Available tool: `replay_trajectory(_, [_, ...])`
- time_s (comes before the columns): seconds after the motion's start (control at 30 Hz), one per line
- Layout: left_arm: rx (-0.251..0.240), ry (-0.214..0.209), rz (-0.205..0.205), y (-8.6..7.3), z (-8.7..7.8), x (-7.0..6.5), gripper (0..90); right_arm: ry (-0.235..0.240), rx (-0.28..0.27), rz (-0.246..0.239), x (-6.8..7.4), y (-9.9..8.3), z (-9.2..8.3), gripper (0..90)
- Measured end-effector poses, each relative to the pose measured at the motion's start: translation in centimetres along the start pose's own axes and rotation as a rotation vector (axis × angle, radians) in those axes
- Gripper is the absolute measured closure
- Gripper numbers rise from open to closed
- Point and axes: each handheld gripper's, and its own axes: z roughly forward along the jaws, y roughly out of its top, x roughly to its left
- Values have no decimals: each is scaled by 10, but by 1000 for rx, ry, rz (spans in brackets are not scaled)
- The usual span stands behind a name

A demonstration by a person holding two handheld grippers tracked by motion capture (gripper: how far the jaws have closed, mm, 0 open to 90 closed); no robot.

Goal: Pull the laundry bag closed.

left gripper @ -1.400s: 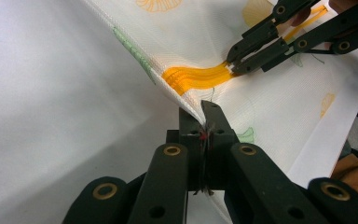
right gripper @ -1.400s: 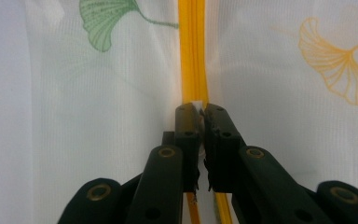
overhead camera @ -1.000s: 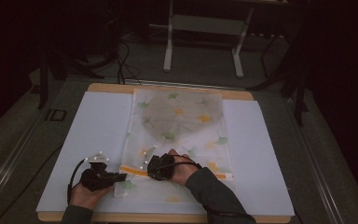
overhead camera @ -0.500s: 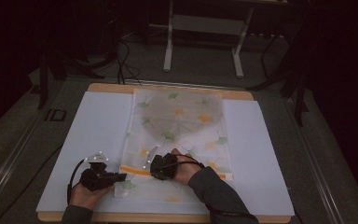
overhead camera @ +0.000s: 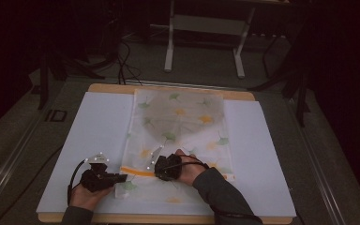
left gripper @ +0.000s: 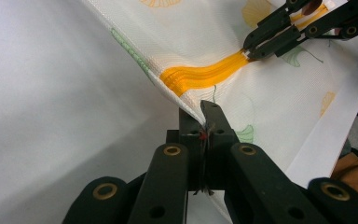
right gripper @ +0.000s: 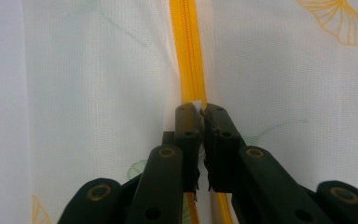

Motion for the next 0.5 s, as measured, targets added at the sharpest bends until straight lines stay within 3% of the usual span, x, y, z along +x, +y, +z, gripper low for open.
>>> replay_trajectory(0.5, [0, 2, -4, 0, 0, 0, 884, 3, 30, 2, -2, -8, -4, 849])
